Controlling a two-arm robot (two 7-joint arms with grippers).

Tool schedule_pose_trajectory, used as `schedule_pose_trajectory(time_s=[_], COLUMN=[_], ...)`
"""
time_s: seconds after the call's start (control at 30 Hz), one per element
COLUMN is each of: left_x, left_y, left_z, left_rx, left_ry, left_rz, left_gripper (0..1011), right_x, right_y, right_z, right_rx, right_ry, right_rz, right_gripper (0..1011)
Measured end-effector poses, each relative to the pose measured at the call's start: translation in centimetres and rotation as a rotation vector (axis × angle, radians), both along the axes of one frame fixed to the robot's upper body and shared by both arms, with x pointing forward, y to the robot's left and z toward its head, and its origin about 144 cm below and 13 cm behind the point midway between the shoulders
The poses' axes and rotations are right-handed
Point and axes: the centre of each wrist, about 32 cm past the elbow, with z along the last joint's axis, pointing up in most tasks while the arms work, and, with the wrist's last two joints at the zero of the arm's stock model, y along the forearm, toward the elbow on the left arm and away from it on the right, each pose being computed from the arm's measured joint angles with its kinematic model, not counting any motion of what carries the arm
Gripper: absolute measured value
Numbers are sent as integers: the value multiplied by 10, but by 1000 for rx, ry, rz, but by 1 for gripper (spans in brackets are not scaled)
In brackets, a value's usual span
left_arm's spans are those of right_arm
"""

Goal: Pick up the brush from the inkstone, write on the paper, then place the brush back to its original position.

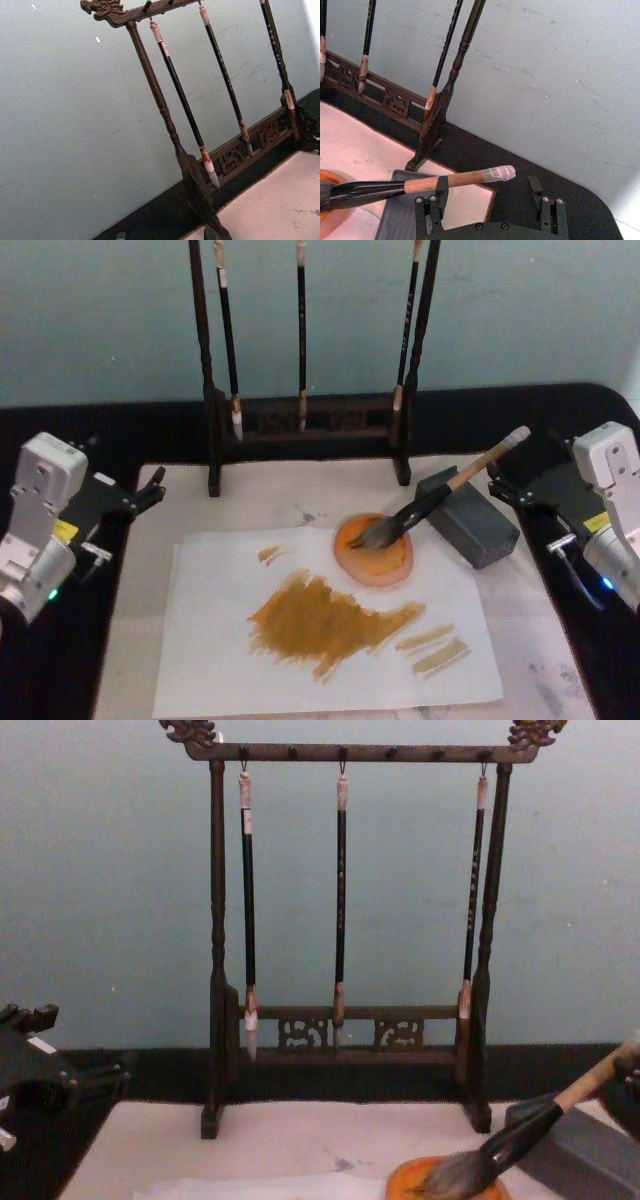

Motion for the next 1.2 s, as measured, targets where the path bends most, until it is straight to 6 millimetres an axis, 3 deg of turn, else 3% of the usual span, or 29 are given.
schedule_pose_trajectory(time_s=[1.2], left_x=[0], left_y=[0], left_z=[0], left_rx=[0], left_ry=[0], left_rz=[0], left_gripper=[1010], right_x=[0], right_y=[0], right_z=[0], right_rx=[-1], right_ry=[-1], right_rz=[-1], right_gripper=[1000])
